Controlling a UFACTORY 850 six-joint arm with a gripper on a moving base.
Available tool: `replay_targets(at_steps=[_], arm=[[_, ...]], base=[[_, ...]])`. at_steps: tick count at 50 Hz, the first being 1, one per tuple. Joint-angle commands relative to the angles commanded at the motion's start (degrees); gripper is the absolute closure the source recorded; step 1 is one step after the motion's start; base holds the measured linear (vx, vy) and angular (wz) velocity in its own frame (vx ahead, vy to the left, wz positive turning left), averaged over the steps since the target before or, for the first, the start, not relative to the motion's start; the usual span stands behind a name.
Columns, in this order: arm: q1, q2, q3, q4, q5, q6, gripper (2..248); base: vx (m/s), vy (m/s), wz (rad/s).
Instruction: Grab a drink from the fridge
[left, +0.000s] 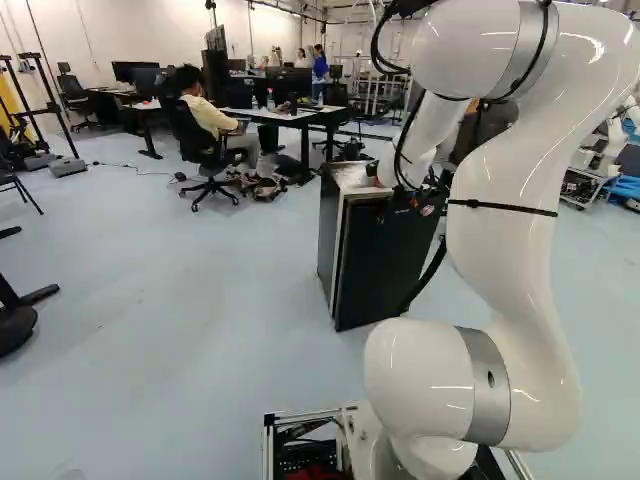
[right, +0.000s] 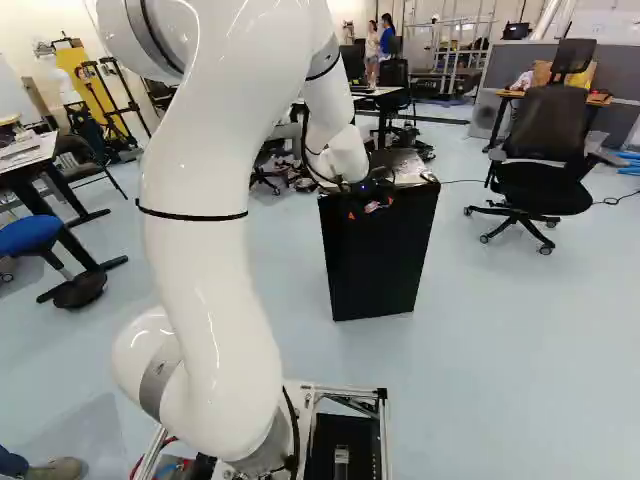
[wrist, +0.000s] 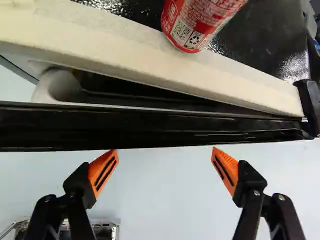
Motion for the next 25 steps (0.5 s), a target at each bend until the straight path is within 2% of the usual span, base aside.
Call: replay_targets(at_steps=[25], arm=[[0.0,0.0,0.0,0.21,1.43,0.0,3]], base=[[0.0,0.0,0.0]])
